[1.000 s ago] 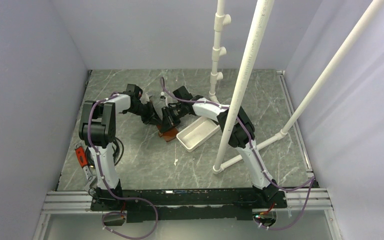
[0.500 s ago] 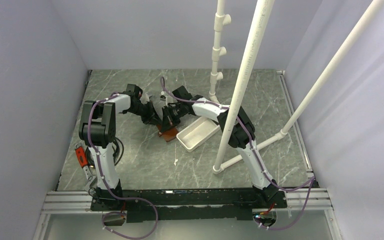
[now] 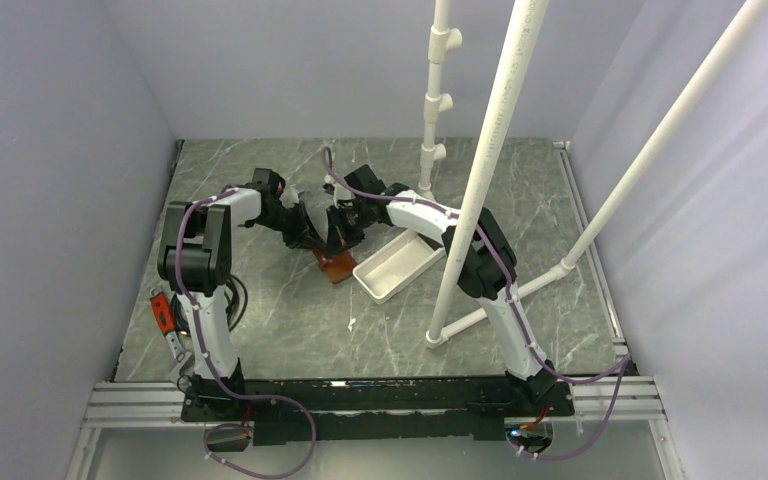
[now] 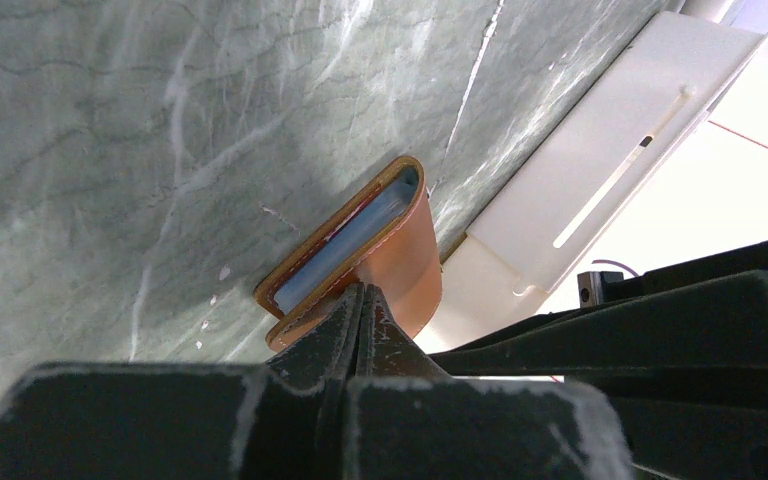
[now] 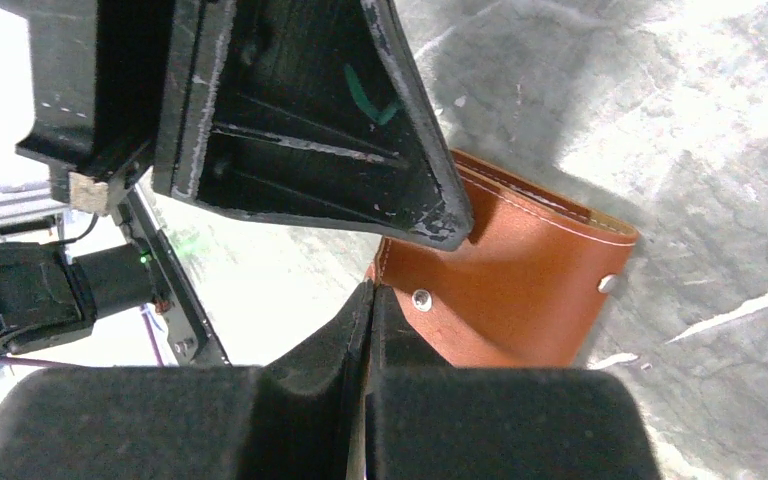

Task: Put the credit cards into the card holder
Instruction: Close the card holder at the center of the board.

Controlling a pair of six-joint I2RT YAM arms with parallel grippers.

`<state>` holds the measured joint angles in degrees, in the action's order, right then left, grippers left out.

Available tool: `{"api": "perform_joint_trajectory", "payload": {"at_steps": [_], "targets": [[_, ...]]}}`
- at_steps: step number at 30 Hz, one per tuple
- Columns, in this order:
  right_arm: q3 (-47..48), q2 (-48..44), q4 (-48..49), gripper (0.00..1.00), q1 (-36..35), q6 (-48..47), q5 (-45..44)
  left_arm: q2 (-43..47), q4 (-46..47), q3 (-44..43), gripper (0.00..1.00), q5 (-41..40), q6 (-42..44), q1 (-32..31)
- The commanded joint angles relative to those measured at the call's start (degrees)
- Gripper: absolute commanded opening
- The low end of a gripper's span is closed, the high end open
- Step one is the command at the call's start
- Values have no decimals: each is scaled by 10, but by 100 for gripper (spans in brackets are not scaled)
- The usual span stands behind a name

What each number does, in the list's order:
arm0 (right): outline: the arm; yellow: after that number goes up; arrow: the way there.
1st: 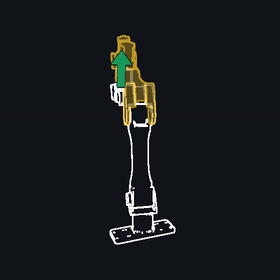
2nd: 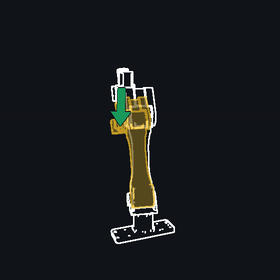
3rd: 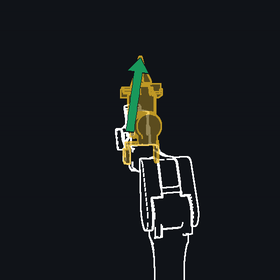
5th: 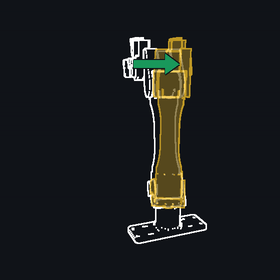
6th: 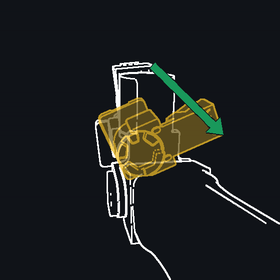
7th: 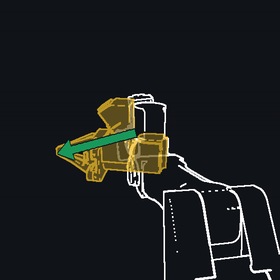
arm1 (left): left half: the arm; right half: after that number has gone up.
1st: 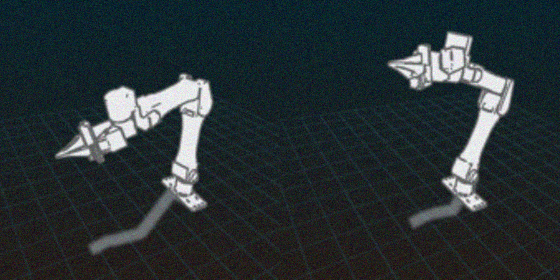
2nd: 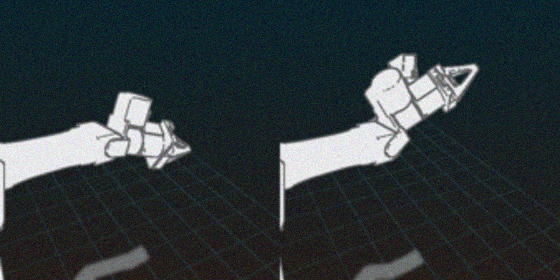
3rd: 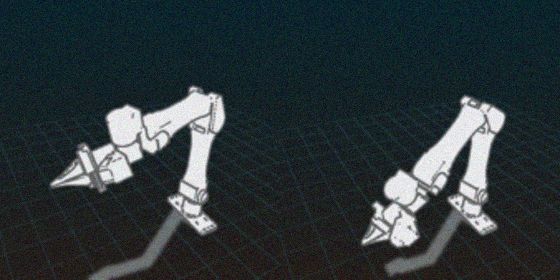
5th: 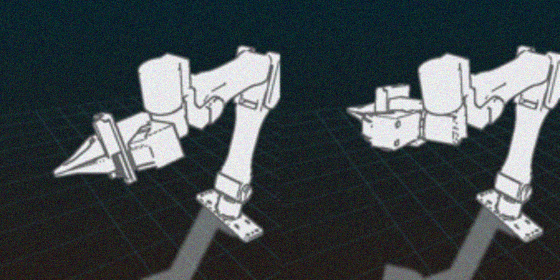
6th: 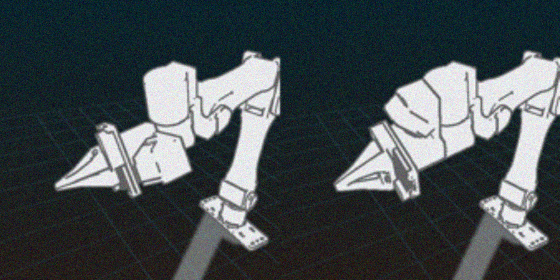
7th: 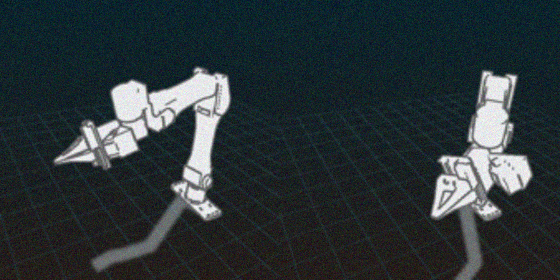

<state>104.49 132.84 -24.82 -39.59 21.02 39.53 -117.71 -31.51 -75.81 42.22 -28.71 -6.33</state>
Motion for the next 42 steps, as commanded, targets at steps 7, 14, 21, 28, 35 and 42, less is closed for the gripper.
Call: {"api": "perform_joint_trajectory", "payload": {"at_steps": [7, 14, 21, 28, 35, 42], "targets": [[49, -17, -44, 0, -1, -40, -69, -17, -36, 20, 0, -73, 24, -1], [58, -9, -62, 0, -3, -52, -92, -19, -35, 17, 0, -72, 24, -1], [72, 6, -76, 0, -4, -60, -102, -17, -36, 19, 0, -73, 24, -1], [84, 15, -99, 0, -8, -75, -129, -17, -36, 20, 0, -73, 25, -1], [91, 23, -108, 0, -10, -75, -132, -17, -35, 19, 0, -72, 24, -1], [101, 37, -133, 0, -13, -80, -151, -18, -36, 18, 0, -72, 25, -1]]}}
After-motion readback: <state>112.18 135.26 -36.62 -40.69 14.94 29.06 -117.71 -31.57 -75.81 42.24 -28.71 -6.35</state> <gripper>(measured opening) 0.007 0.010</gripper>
